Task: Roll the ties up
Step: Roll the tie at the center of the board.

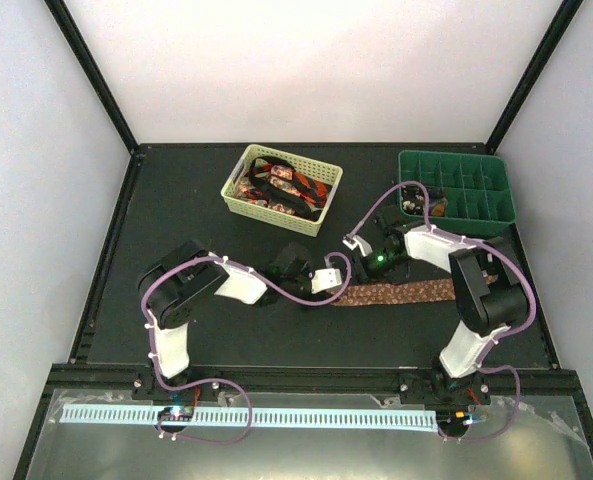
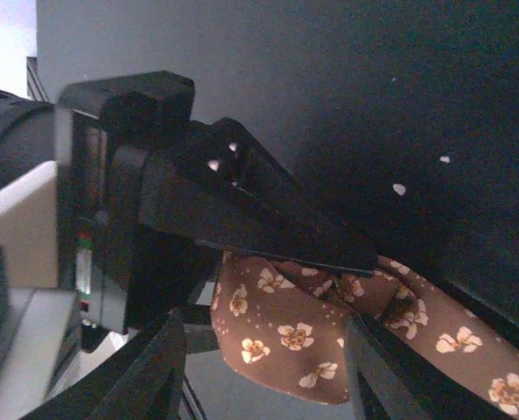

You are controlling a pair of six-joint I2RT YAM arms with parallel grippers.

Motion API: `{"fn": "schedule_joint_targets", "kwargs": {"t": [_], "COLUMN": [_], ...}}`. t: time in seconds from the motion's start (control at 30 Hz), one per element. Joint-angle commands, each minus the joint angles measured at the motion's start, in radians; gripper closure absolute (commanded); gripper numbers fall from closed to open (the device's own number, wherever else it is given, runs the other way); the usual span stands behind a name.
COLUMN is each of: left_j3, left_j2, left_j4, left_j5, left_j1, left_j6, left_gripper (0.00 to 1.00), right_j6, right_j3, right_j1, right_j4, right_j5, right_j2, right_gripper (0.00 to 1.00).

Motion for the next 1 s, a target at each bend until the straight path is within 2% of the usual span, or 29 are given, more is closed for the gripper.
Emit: {"fn": "schedule_joint_targets", "kwargs": {"t": [0.0, 0.1, 0.3, 0.33, 0.43, 0.63, 0.73, 0.9, 0.97], "left_j3": [-0.002, 0.002, 0.001, 0.000, -0.009, -0.052, -0.085, -0.076, -0.065], "left_j2": [0.025, 0.029, 0.026, 0.025, 0.013, -0.053, -0.084, -0.036, -0.003], "left_j4": [-0.135, -0.135, -0.137, -0.136, -0.121, -0.022, 0.058, 0.124, 0.153], "left_j5": [-0.087, -0.086, -0.084, -0.087, -0.080, 0.024, 0.063, 0.105, 0.115], "left_j1": [-0.003, -0.005, -0.005, -0.005, -0.001, 0.031, 0.036, 0.032, 0.022], "left_j6": [0.021, 0.018, 0.013, 0.011, -0.003, -0.008, 0.005, 0.021, 0.020], "left_gripper": [0.67, 0.66, 0.66, 0.66, 0.61, 0.28, 0.17, 0.03, 0.01], "right_j6": [0.022, 0.022, 0.009, 0.007, -0.003, -0.030, -0.032, -0.026, -0.019], "right_j3": [0.017, 0.024, 0.022, 0.019, 0.006, -0.037, -0.048, -0.052, -0.053], "right_j1": [0.028, 0.037, 0.040, 0.039, 0.026, -0.005, -0.009, -0.011, -0.011], "right_j4": [0.002, 0.001, -0.003, -0.005, -0.011, -0.005, 0.005, 0.017, 0.024], "right_j5": [0.042, 0.045, 0.081, 0.091, 0.099, 0.061, 0.038, -0.001, -0.018], "right_j2": [0.045, 0.072, 0.082, 0.080, 0.068, 0.056, 0.052, 0.050, 0.047], "right_gripper": [0.50, 0.58, 0.96, 0.98, 0.98, 0.98, 0.98, 0.98, 0.99]}}
